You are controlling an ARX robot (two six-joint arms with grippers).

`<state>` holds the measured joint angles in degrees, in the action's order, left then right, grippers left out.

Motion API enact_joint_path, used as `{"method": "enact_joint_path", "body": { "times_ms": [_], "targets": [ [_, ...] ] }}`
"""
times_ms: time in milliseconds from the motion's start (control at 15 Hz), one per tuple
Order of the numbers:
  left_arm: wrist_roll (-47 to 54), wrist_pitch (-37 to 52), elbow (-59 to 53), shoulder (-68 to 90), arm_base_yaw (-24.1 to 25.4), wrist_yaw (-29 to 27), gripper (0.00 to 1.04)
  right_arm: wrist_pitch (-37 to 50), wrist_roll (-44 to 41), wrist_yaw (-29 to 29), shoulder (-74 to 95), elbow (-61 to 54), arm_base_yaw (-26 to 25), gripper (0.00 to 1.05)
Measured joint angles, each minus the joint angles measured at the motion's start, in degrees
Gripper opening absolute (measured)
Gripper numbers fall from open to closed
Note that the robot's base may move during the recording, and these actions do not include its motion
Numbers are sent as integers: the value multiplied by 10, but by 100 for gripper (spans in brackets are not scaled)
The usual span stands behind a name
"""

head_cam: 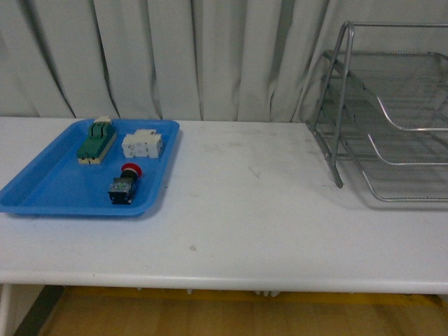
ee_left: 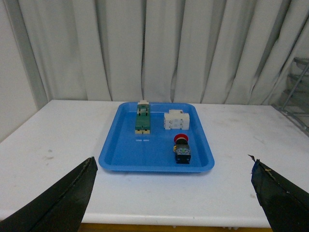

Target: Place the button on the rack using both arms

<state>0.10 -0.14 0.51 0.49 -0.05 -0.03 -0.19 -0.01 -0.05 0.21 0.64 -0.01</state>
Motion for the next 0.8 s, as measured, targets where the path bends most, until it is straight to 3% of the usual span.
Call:
{"method": "enact_joint_path", "body": {
  "times_ms": [800],
  "targets": [
    [0, 0, 0, 0, 0, 0, 98, 0, 0, 0, 0, 0, 0, 98]
  ]
}}
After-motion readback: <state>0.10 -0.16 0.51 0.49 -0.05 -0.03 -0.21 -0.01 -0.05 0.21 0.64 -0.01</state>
